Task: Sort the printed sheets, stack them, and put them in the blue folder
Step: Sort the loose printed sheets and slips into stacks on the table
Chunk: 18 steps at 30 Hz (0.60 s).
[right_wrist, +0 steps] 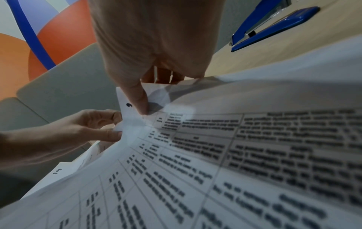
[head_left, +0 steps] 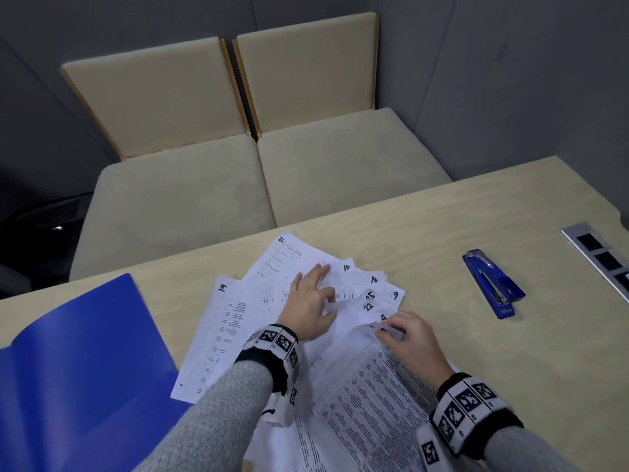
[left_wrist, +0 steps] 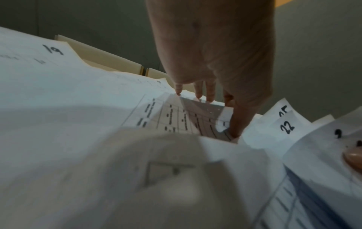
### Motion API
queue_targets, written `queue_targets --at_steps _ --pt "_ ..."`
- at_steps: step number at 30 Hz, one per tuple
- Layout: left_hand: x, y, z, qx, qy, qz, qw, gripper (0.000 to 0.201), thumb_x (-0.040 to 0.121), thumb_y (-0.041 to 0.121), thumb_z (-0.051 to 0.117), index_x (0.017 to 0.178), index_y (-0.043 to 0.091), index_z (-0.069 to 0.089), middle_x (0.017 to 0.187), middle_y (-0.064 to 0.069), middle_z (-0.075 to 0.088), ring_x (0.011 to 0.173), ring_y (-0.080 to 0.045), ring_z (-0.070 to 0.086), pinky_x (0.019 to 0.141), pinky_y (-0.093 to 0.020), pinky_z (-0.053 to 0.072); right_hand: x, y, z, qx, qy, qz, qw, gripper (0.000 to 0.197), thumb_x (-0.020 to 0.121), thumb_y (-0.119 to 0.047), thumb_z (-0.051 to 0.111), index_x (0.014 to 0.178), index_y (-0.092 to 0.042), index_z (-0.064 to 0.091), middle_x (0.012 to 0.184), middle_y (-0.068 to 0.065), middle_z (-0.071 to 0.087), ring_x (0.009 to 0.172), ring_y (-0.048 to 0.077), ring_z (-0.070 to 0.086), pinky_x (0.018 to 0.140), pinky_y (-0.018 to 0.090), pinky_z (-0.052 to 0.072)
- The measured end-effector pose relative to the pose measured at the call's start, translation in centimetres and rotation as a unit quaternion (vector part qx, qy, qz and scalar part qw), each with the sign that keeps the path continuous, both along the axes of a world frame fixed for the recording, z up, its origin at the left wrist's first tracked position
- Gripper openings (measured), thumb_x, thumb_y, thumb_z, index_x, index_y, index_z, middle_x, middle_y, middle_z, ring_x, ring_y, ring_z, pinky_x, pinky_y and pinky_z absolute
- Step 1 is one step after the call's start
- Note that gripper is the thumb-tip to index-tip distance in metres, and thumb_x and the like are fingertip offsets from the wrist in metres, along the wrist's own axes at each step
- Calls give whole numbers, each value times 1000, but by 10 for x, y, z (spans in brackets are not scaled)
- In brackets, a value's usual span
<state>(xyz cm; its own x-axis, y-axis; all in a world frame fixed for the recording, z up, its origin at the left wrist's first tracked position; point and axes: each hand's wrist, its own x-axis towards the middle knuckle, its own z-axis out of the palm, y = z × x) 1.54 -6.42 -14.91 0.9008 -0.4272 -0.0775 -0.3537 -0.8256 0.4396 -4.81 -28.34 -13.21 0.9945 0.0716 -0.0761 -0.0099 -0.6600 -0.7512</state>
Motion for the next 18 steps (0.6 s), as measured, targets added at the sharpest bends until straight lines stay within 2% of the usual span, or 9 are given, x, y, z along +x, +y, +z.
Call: queue_targets --at_steps 2,4,6,8,11,13,15,16,18 --pt "7 -2 3 24 16 -7 1000 20 80 28 62 95 14 61 148 -7 32 142 -22 20 117 -50 7 0 0 1 6 7 -3 1000 12 78 -9 71 67 -11 68 64 -15 55 75 17 55 65 17 35" --pt "9 -2 7 40 4 -17 999 20 79 28 63 94 14 62 137 -8 39 132 -25 33 116 -50 10 0 -1 1 10 16 -9 1000 12 78 -9 71 67 -10 68 64 -13 56 76 17 56 66 18 36" --pt "9 -1 9 33 -30 -31 999 15 77 23 64 87 11 61 124 -11 45 114 -29 45 109 -50 23 0 -1 2 14 21 -11 1000 12 79 -10 71 67 -10 68 66 -12 57 77 18 56 66 21 36" --pt "6 0 11 2 -80 -38 996 10 75 15 64 80 10 58 107 -11 51 91 -29 50 88 -41 39 1 -2 1 15 23 -14 1000 12 79 -11 71 67 -12 68 68 -10 59 81 18 55 69 23 36" --pt "-3 2 13 -34 -133 -55 989 9 76 8 60 79 11 52 87 -5 50 69 -23 45 67 -28 33 1 0 -1 -4 7 -29 1000 11 79 -17 72 68 -15 70 70 -18 60 97 13 49 90 31 36" --pt "-9 3 13 -30 -146 -67 987 10 78 7 55 79 15 48 79 -1 48 66 -22 44 68 -28 33 0 2 -2 -28 -7 -37 999 12 77 -22 72 66 -24 69 72 -24 57 109 5 44 109 43 16" --pt "-14 4 16 -20 -134 -70 988 8 80 10 50 82 17 46 77 2 49 65 -21 45 70 -28 36 1 6 0 -32 -3 -27 999 23 78 -19 72 61 -31 62 76 -24 57 117 -3 40 114 40 -3" --pt "-15 4 18 -18 -121 -69 990 7 81 11 48 84 17 46 77 2 49 64 -21 45 68 -30 38 2 8 1 -26 2 -17 1000 25 78 -17 72 60 -29 60 78 -23 58 117 -5 40 114 39 -5" --pt "-18 3 23 -30 -81 -56 995 9 83 15 47 91 17 43 80 1 51 61 -22 45 63 -35 39 5 12 2 -1 -1 7 1000 18 79 -15 71 62 -19 65 72 -21 58 106 -3 48 113 42 12"
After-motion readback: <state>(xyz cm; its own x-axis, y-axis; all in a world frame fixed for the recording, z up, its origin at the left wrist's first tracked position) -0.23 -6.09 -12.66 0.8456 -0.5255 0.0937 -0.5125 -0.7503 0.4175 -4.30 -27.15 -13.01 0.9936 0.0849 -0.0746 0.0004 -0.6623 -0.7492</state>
